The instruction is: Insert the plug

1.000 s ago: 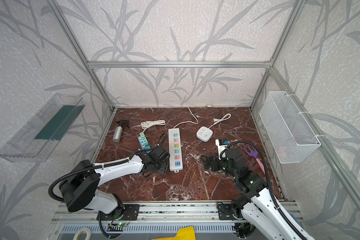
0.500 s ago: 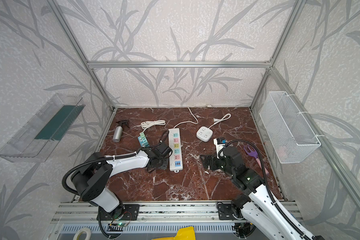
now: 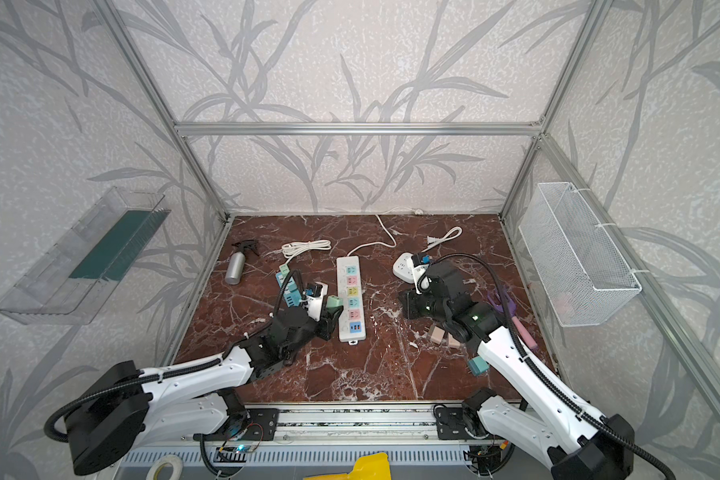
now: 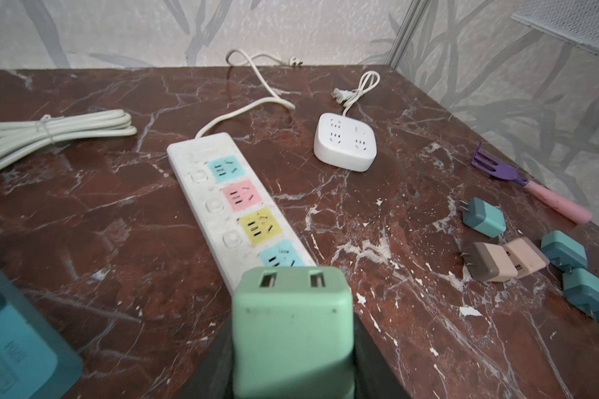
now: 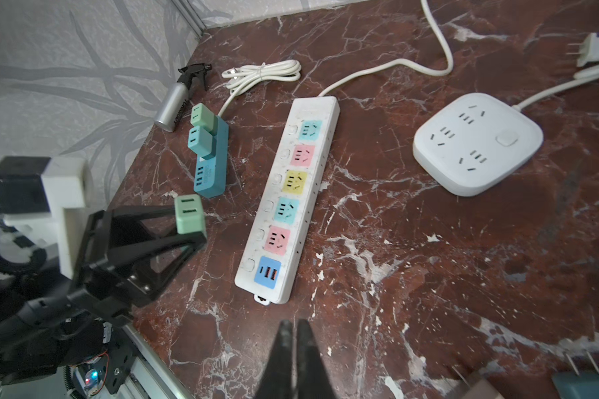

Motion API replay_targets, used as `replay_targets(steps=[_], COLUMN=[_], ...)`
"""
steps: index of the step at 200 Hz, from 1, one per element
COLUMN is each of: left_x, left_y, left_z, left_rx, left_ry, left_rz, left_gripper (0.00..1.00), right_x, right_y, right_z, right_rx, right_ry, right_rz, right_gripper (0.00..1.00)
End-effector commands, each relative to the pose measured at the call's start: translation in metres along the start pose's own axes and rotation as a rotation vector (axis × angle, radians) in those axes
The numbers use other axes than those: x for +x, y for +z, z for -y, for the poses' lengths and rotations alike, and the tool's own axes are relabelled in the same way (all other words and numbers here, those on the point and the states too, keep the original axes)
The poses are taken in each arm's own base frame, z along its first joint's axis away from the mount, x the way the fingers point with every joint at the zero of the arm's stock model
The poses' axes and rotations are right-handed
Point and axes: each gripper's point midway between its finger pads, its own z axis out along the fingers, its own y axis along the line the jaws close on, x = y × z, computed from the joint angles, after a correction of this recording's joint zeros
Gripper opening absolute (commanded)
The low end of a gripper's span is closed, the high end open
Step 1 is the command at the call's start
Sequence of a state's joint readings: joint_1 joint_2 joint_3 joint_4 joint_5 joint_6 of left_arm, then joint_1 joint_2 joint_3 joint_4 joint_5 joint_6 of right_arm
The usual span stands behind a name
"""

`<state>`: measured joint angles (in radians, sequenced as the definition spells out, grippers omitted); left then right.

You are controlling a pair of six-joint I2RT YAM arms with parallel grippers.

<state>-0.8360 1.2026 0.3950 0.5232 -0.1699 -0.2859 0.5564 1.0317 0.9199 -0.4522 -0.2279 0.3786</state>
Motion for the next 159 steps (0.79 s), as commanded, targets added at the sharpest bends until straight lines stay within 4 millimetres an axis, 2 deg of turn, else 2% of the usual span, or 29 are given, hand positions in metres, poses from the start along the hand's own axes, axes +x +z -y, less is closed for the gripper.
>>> replay_targets(steps=[1, 8, 26, 50, 70, 109, 134, 159], left_x=[-0.073, -0.073, -0.068, -0.065, -0.060, -0.063, -0.061, -0.056], left_y=[-0.007, -0.006, -0.002, 0.007, 0.013, 0.012, 0.009, 0.003], left_z=[0.031, 0.043, 0.063, 0.081, 0.091, 0.097, 0.096, 0.093], left_rx=[0.092, 0.135, 0.214, 0.282, 0.318, 0.318, 0.315, 0.302], left_ry=[0.096, 0.150, 0.273, 0.392, 0.443, 0.470, 0.470, 0.477], left_rz=[0.297, 0.297, 0.303, 0.287, 0.273, 0.307, 0.308, 0.312], left_gripper=[0.00, 0.00, 0.00, 0.00, 0.00, 0.00, 0.00, 0.00], right_x=[-0.008, -0.008, -0.006, 0.000, 0.005, 0.007, 0.005, 0.006], right_y=[0.005, 0.010, 0.019, 0.027, 0.036, 0.048, 0.056, 0.067], right_z=[-0.029, -0.034, -0.051, -0.064, -0.064, -0.060, -0.058, -0.059], right_rx=[-0.081, -0.087, -0.112, -0.141, -0.149, -0.130, -0.118, -0.133], right_ry=[-0.067, -0.084, -0.134, -0.181, -0.173, -0.151, -0.147, -0.138], right_rz=[-0.035, -0.054, -0.105, -0.147, -0.170, -0.191, -0.192, -0.198], right_gripper=[0.00, 0.04, 0.38, 0.53, 0.59, 0.58, 0.45, 0.26])
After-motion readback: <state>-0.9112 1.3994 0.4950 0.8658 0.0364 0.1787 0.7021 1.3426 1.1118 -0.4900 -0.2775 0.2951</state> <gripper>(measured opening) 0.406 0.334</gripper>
